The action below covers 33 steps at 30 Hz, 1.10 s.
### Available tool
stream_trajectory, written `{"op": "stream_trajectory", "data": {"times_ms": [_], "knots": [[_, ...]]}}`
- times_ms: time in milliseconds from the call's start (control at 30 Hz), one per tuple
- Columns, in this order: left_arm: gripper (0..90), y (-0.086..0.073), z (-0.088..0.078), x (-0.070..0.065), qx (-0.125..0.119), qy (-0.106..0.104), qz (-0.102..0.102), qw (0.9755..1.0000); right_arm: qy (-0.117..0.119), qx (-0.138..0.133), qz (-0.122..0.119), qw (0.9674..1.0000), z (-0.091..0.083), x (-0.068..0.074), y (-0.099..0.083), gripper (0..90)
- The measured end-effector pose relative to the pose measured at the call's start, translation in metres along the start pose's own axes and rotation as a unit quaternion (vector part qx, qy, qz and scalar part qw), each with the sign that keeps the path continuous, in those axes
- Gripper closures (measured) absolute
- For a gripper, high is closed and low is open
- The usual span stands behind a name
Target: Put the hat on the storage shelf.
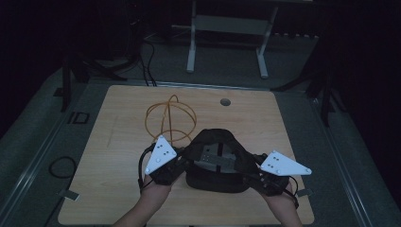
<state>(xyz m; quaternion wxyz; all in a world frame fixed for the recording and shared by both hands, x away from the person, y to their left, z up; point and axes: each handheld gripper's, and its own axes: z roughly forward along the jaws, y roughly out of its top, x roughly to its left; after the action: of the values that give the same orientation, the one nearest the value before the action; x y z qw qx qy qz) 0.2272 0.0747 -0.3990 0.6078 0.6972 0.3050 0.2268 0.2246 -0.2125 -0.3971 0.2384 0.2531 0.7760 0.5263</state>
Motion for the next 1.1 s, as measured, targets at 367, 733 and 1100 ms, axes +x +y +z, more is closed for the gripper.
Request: {"op": "stream_trajectory", "data": {"times_ms": [367,733,1100], "knots": [[88.5,0.006,0.000,-0.003,-0.005,-0.003,0.014,0.9999,0.051,0.029,-0.017,0.9981,-0.014,0.006,-0.016,33.3],[88.5,0.009,-0.006,-0.001,-0.022,-0.018,0.021,0.9994,0.100,0.040,-0.030,0.9938,-0.037,0.010,-0.032,29.9],[88.4,-0.001,-0.007,0.006,-0.022,-0.072,0.045,0.9961,0.068,0.007,-0.025,0.9974,-0.067,-0.012,-0.028,38.3]]}}
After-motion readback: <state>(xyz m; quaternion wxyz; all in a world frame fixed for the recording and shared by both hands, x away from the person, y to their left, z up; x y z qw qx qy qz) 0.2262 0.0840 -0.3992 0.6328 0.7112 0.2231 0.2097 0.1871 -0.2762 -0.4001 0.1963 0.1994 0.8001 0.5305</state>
